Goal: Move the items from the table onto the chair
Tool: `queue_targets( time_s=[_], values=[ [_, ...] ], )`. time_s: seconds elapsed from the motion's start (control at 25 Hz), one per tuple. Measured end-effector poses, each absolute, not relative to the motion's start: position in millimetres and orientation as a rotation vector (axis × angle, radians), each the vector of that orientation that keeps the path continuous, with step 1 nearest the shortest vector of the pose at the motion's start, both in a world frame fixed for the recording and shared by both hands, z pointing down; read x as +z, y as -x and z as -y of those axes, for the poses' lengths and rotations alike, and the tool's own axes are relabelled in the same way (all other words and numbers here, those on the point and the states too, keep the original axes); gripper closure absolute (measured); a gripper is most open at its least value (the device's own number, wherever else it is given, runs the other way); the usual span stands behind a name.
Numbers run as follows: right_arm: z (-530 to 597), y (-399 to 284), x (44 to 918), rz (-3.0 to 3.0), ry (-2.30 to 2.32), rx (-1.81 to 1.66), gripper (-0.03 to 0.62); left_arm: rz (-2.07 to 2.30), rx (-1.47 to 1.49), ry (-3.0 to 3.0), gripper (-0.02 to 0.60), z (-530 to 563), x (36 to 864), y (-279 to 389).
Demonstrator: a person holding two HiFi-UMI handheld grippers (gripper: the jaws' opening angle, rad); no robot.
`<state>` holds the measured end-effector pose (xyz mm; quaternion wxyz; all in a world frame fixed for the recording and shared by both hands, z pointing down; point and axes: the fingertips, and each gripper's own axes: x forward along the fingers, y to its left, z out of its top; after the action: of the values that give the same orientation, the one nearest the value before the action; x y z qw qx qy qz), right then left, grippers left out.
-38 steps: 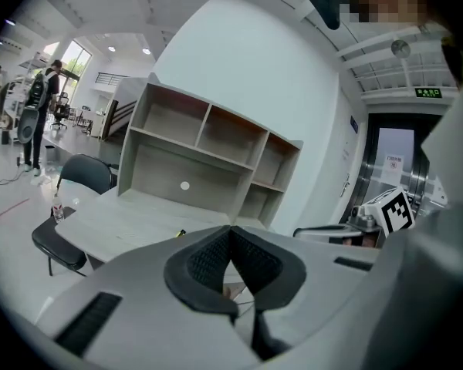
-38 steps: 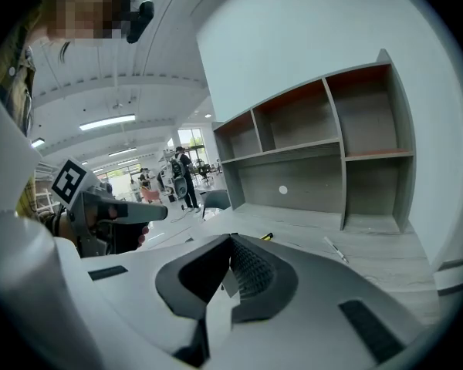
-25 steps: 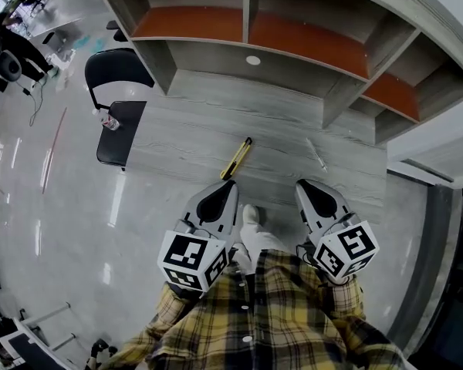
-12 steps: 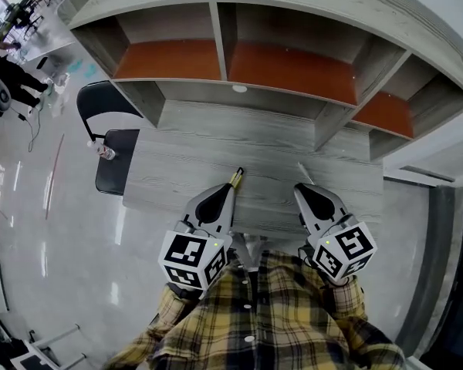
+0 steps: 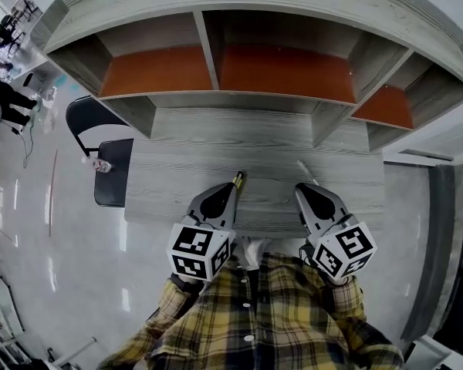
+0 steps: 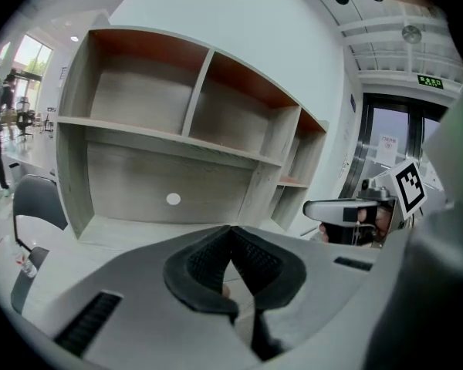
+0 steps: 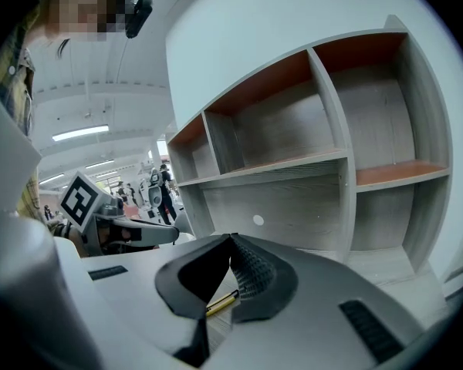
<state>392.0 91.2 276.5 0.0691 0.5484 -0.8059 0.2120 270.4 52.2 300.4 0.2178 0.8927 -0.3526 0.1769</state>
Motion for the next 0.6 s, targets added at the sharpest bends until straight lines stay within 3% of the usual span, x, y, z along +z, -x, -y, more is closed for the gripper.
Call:
queue_targets(
  time_s=[0.28,0.4,0.6],
  values=[
    [-95.1,-392.2,291.2,2.385,-1.673,0.707,0.576,0.959,0.562,-2.392,0.561,-44.5,339.7,-267.3],
    [-95.3,-391.3,293.3,2.378,-1.682,0.727,0.576,0.922,0.593,-2.368,0.474,-44.4,353.6,-267.7],
    [-96.5,-394.0,300.6,2.358,-1.698,0.758,0.576,0.889,0.661,-2.334,0.388,-41.1,379.0,-267.4]
  ],
)
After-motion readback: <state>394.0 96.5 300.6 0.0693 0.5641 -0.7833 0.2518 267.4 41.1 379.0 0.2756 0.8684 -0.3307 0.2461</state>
